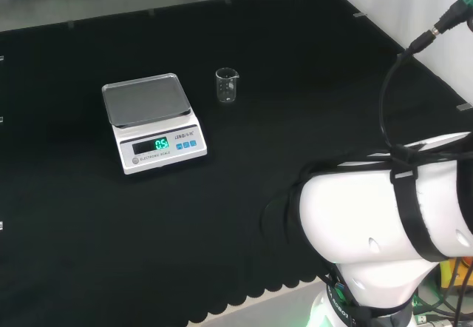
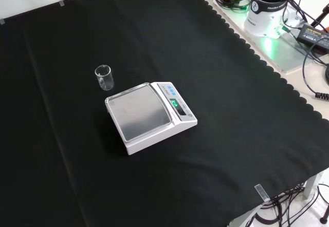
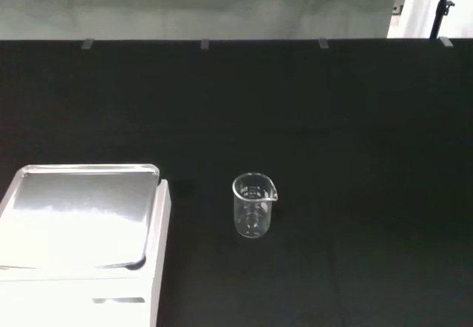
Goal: Pick up the beaker.
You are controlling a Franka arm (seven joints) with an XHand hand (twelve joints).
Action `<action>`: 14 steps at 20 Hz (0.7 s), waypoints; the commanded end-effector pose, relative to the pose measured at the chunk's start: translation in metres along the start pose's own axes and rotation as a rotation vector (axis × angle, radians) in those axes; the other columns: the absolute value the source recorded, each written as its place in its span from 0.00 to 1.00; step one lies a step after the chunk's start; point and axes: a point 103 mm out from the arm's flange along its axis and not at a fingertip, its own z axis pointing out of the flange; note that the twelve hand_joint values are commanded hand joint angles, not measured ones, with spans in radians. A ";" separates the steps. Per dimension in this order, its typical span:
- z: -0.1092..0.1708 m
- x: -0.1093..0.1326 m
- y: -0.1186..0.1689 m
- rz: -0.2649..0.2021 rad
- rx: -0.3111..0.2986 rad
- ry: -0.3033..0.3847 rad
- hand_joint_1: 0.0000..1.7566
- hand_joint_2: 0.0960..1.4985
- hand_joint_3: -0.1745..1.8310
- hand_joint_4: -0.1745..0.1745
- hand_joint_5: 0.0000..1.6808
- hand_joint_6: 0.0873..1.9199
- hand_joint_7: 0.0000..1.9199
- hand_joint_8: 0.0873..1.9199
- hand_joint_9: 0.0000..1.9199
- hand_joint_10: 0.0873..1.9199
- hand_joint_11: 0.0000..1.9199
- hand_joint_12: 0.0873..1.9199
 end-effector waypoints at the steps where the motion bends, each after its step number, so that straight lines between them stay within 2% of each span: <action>1: 0.038 -0.044 0.030 -0.023 0.024 0.023 0.15 0.74 0.08 0.09 0.10 0.00 0.00 0.29 0.02 0.43 0.16 0.70; 7: 0.085 -0.084 0.089 -0.016 0.067 0.076 0.15 0.74 0.08 0.10 0.11 0.00 0.00 0.28 0.00 0.43 0.14 0.71; 12: 0.110 -0.092 0.122 -0.014 0.092 0.039 0.15 0.73 0.08 0.09 0.11 0.00 0.00 0.27 0.00 0.42 0.13 0.71; 14: 0.119 -0.095 0.133 -0.021 0.110 0.044 0.16 0.73 0.08 0.09 0.11 0.00 0.00 0.26 0.00 0.41 0.12 0.72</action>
